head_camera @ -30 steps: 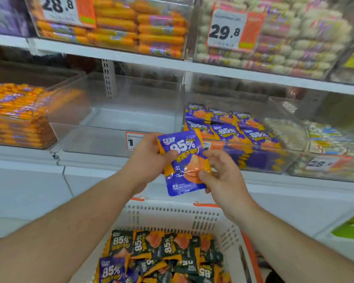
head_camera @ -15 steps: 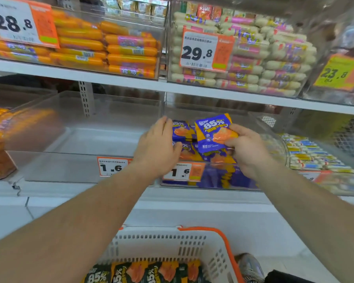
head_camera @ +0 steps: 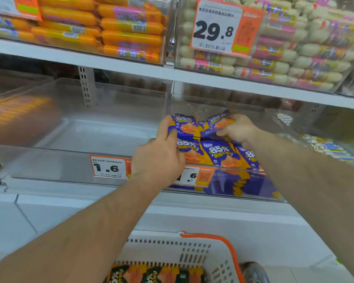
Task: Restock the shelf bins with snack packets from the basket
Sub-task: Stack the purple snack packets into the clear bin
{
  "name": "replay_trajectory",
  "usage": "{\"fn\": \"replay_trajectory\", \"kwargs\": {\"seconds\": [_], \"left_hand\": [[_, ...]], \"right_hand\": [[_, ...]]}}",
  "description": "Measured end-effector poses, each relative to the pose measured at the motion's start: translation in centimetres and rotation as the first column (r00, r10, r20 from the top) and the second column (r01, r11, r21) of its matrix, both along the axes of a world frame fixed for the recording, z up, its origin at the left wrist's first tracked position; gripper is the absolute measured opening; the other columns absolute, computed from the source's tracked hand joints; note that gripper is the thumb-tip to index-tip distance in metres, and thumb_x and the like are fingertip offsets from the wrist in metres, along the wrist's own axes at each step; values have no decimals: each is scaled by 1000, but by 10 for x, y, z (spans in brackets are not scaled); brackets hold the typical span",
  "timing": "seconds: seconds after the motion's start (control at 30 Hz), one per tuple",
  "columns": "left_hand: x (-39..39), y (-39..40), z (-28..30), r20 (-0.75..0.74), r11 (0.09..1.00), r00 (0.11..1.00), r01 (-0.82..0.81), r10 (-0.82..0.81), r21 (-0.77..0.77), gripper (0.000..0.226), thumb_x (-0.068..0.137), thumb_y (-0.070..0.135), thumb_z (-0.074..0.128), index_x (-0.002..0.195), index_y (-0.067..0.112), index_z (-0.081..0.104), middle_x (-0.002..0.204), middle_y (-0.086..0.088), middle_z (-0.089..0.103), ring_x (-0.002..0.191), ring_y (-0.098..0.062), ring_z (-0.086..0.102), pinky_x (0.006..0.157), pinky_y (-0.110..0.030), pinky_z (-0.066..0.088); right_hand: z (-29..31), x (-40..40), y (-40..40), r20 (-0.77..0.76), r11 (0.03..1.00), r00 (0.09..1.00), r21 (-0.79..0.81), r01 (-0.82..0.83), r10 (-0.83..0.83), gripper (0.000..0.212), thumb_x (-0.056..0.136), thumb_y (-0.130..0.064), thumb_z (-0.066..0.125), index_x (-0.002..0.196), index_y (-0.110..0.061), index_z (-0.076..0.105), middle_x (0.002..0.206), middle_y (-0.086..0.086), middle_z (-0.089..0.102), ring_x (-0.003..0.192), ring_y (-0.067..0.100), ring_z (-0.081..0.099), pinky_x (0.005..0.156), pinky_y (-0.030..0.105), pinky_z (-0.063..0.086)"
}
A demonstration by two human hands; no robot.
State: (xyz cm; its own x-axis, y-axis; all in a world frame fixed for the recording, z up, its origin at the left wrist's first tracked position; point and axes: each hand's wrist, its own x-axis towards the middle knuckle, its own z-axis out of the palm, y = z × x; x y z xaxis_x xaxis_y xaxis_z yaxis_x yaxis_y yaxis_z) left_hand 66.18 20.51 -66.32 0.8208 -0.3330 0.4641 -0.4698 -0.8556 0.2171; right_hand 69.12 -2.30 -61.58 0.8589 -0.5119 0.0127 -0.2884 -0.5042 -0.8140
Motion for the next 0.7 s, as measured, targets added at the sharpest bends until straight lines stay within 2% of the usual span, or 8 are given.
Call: {"fn": "replay_trajectory", "kwargs": {"seconds": [0.07, 0.13, 0.17, 0.27, 0.43, 0.57, 0.63, 0.7], "left_hand": [[-1, 0, -1, 15, 1000, 1000, -1, 1, -7, 44, 91, 39, 41, 131, 22, 43, 162, 11, 2, 87, -26, 64, 62, -32, 35], [-1, 0, -2, 15, 1000, 1000, 8, -8, -9, 43, 91, 40, 41, 130, 22, 43, 162, 10, 2, 87, -26, 64, 63, -32, 36], [0, 0, -3, 12, 1000, 1000, 9, -9, -7, 43, 91, 40, 41, 130, 22, 43, 162, 10, 2, 87, -26, 64, 63, -31, 37], [1, 1, -3, 17, 1000, 1000, 7, -7, -14, 41, 91, 39, 43, 128, 23, 44, 162, 11, 1, 88, -27, 64, 63, -32, 38], [2, 1, -4, 27, 1000, 999, 26, -26, -11, 40, 92, 40, 44, 128, 23, 43, 162, 10, 1, 89, -24, 64, 65, -32, 44], [3, 1, -3, 33, 1000, 999, 27, -26, -15, 41, 92, 41, 44, 129, 23, 43, 162, 11, 1, 90, -24, 64, 68, -32, 49], [3, 1, -3, 27, 999, 999, 27, -26, -20, 41, 93, 42, 44, 129, 23, 42, 162, 11, 0, 91, -23, 64, 69, -33, 50], [2, 1, -3, 30, 999, 999, 29, -28, -20, 41, 93, 42, 44, 129, 24, 42, 162, 11, 0, 91, -23, 64, 68, -32, 49]], "right_hand": [[-5, 6, -1, -110, 992, 994, -125, -37, 23, 47, 77, -10, 80, 118, -13, 58, 109, 5, 63, 97, 25, 61, 91, 36, 51], [-8, 11, -3, -193, 970, 981, -238, -42, -4, 68, 77, -22, 80, 138, -16, 51, 134, 8, 57, 115, 29, 57, 101, 39, 47], [-9, 13, -3, -217, 960, 976, -275, -41, -20, 72, 78, -24, 77, 143, -19, 47, 139, 9, 54, 121, 30, 53, 104, 40, 45], [-7, 11, 4, -281, 925, 959, -370, -86, -23, 64, 84, -20, 65, 145, -18, 44, 144, 12, 46, 135, 35, 35, 112, 38, 32], [-9, 14, 8, -375, 843, 926, -511, -169, -41, 46, 97, -13, 40, 143, -13, 44, 153, 12, 35, 139, 34, 27, 116, 43, 18], [-10, 14, 7, -337, 833, 941, -529, -161, -33, 56, 95, -19, 45, 149, -24, 36, 159, 5, 27, 145, 33, 18, 117, 43, 12], [-11, 13, 8, -322, 842, 947, -515, -158, -19, 57, 91, -22, 48, 147, -31, 40, 158, 3, 30, 144, 35, 21, 114, 45, 18], [-12, 12, 9, -332, 829, 943, -527, -188, 3, 51, 91, -23, 49, 142, -30, 47, 154, 5, 36, 140, 36, 29, 113, 42, 24]]}}
